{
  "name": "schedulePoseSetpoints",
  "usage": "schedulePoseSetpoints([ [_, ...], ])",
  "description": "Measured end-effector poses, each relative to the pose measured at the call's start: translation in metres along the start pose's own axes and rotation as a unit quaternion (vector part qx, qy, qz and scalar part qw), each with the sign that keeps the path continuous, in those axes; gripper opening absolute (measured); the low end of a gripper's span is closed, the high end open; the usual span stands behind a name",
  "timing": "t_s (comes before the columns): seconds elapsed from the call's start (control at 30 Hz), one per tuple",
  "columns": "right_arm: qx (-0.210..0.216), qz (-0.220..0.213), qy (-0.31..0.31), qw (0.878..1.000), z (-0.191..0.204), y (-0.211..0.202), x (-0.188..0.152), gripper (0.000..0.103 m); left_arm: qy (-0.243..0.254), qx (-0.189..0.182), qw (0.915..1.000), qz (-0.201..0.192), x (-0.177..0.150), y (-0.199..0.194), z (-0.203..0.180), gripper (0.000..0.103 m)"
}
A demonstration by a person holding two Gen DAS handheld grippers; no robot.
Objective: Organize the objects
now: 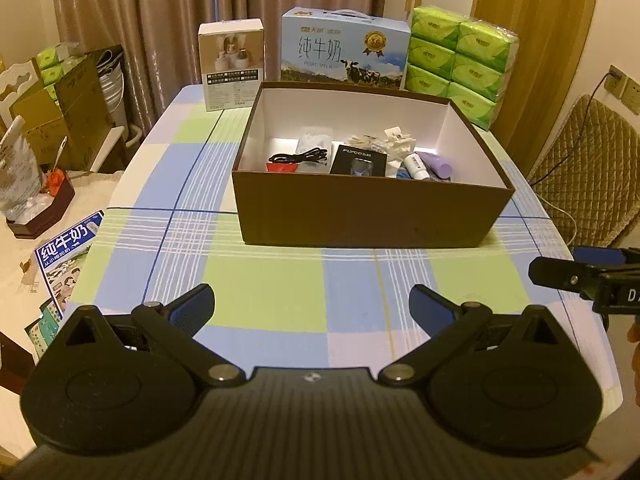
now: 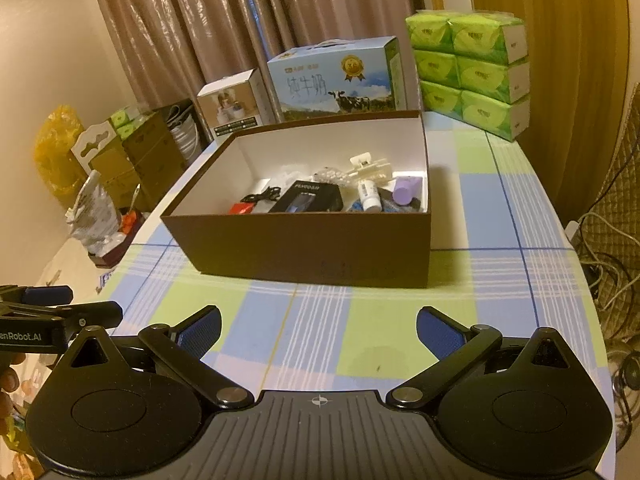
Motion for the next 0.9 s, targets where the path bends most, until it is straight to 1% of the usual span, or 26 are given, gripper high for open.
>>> schedulePoseSetpoints([
  [0.17, -0.005, -0.006, -0.001, 1.000, 0.011, -0.017, -0.007, 0.101, 0.001, -0.013, 0.9999, -0.006, -0.004, -0.015, -0.002, 0.102],
  [0.33, -0.016, -0.001, 0.003, 1.000, 0.023, -0.032, -0.016, 0.101, 0.006, -0.031, 0.9995, 0.000, -0.012, -0.032, 0.000, 0.102],
  [0.7, -0.036, 0.008, 0.004, 0.999, 0.055, -0.061, -0.046, 0.101, 0.023, -0.054, 0.9982, 0.010, -0.038, -0.066, 0.009, 0.102],
  [0.9, -0.042, 0.011, 0.004, 0.999, 0.067, -0.072, -0.058, 0.101, 0.027, -0.059, 0.9978, 0.013, -0.050, -0.078, 0.014, 0.102],
])
Point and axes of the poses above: each gripper's, at about its wrist camera, not at the fingertips, and y roughly the way its jaws point, z to its left, x to its top, the point moved 9 cm from there along y, roughly the way its jaws point, and after that the axes turned 12 degrees about -z, right-handed, at the moved point
